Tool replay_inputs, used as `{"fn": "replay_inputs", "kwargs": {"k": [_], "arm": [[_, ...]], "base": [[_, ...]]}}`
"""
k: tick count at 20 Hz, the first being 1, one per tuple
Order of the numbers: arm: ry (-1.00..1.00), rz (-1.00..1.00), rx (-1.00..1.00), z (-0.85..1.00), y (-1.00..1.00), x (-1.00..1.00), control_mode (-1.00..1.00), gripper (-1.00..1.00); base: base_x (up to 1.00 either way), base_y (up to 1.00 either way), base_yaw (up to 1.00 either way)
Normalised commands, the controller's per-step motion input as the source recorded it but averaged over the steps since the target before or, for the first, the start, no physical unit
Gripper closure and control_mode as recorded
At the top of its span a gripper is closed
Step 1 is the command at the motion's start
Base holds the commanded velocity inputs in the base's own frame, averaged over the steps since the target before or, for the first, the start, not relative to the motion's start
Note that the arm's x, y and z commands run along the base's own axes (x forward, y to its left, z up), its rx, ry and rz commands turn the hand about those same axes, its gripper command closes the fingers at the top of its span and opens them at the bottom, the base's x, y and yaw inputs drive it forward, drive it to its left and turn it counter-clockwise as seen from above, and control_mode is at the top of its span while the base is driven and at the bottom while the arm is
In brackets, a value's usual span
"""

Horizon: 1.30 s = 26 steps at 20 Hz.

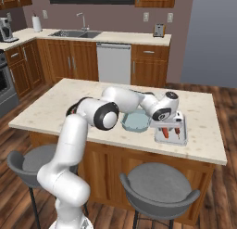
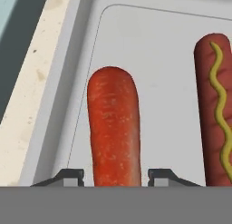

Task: Place one cooked food and one vegetable from the large plate to each tupperware container.

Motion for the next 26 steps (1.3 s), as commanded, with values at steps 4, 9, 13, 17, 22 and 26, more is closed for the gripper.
{"fn": "replay_inputs", "kwargs": {"k": [4, 9, 13, 17, 22, 26], "arm": [[-0.10, 0.00, 0.00, 0.41, 0.00, -0.19, -1.00, -1.00], [-0.07, 0.00, 0.00, 0.82, 0.10, -0.45, -1.00, -1.00], [-0.01, 0.00, 0.00, 0.62, 0.73, -0.28, -1.00, -1.00], [0.00, 0.00, 0.00, 0.68, 1.00, -0.06, -1.00, -1.00], [0.00, 0.03, 0.01, 0.49, 1.00, -0.03, -1.00, -1.00], [0.00, 0.04, 0.03, 0.06, 1.00, 0.00, -1.00, -1.00]], "base": [[0.00, 0.00, 0.00], [0.00, 0.00, 0.00], [0.00, 0.00, 0.00], [0.00, 0.00, 0.00], [0.00, 0.00, 0.00], [0.00, 0.00, 0.00]]}}
